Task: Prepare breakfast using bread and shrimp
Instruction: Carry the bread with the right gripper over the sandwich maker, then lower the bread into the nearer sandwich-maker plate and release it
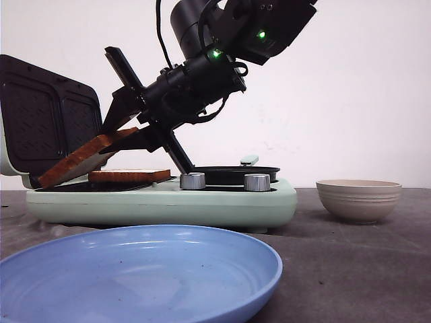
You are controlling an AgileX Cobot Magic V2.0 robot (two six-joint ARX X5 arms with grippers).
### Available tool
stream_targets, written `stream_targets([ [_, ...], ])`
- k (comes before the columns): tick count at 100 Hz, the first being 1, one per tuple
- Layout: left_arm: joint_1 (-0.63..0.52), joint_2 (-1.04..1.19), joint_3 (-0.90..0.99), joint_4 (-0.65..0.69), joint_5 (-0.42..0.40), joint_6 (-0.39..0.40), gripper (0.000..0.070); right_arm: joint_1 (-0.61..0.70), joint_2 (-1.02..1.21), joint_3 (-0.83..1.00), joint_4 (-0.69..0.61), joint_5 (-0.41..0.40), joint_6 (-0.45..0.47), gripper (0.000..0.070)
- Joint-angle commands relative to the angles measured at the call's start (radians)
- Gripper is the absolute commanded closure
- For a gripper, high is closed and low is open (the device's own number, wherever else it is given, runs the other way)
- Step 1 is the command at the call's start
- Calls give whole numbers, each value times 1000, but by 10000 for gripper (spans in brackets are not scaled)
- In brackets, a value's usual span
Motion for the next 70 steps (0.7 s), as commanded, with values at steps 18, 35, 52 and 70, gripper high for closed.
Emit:
stream_targets([
  [18, -2, 2, 0, 11, -5, 16, 307, 12, 13, 37, 11, 33, -77, 700],
  [35, -2, 2, 0, 11, -5, 16, 307, 13, 13, 37, 11, 33, -77, 700],
  [52, -2, 2, 0, 11, -5, 16, 307, 13, 13, 37, 13, 24, -77, 700],
  [70, -2, 2, 0, 11, -5, 16, 307, 16, 13, 39, 39, 28, -63, 700],
])
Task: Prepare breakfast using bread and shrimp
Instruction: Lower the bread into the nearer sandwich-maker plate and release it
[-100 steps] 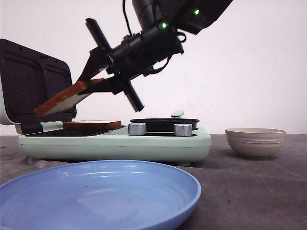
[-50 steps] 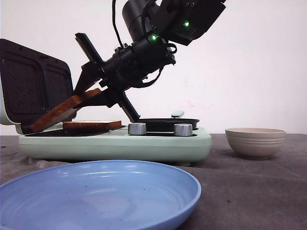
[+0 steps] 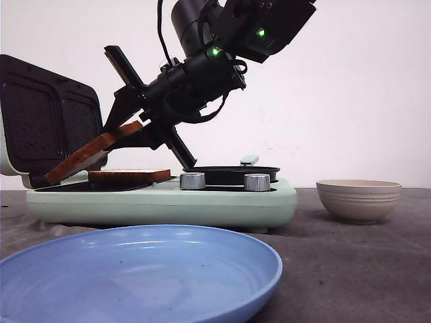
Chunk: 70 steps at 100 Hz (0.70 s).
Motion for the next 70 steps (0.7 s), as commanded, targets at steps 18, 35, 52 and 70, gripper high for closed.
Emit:
stream_targets([
  [18, -2, 2, 0, 11, -5, 16, 307, 13, 13, 29, 20, 7, 4, 700],
  [35, -2, 2, 0, 10, -4, 16, 307, 12, 13, 29, 19, 23, 8, 700],
  [52, -2, 2, 0, 10, -4, 16, 307, 14, 13, 29, 14, 24, 8, 700],
  [70, -2, 2, 0, 10, -4, 16, 307, 19, 13, 29, 4, 48, 2, 700],
])
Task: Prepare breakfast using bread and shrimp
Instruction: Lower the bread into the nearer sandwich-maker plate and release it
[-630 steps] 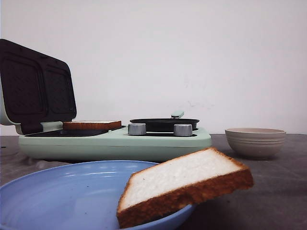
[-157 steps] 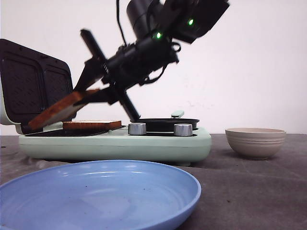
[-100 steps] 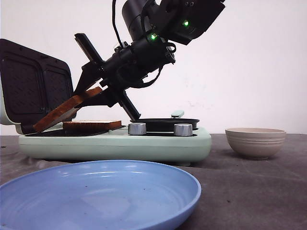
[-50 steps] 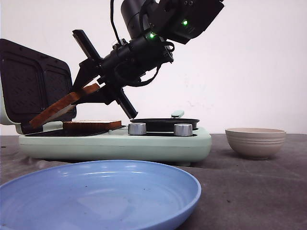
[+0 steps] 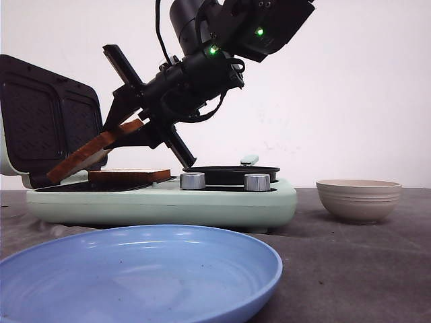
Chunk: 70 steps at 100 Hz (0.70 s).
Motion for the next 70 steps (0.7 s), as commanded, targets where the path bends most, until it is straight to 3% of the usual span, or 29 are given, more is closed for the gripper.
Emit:
stream_targets([
  [1, -2, 2, 0, 10, -4, 16, 307, 15, 13, 27, 10, 7, -3, 700],
  [18, -2, 2, 0, 10, -4, 16, 307, 17, 13, 27, 11, 8, -19, 684],
  [30, -2, 2, 0, 10, -4, 16, 307, 17, 13, 27, 11, 21, -23, 556],
  [44, -2, 2, 0, 10, -4, 16, 307, 17, 13, 27, 11, 34, -28, 551],
  [57, -2, 2, 0, 10, -4, 16, 307, 17, 13, 27, 6, 34, -48, 456],
  [70, -2, 2, 0, 10, -4, 16, 307, 17, 13, 27, -2, 34, -62, 422],
])
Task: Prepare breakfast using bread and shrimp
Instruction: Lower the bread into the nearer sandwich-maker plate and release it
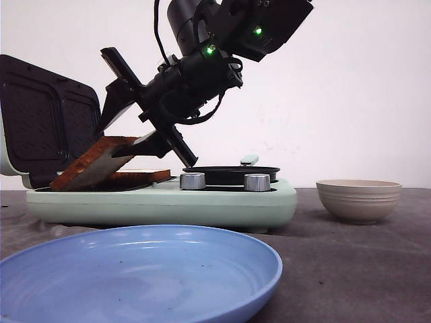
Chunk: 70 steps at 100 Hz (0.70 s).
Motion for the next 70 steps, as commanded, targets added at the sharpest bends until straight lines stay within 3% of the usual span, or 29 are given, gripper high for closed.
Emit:
stream_targets([
  [1, -2, 2, 0, 10, -4, 16, 307, 12, 13, 27, 2, 0, -31, 422],
  [42, -2, 2, 0, 10, -5, 16, 307, 10, 13, 56, -97, 1, -127, 416],
  [70, -2, 2, 0, 10, -5, 16, 307, 10, 13, 175, -293, 62, -250, 414],
])
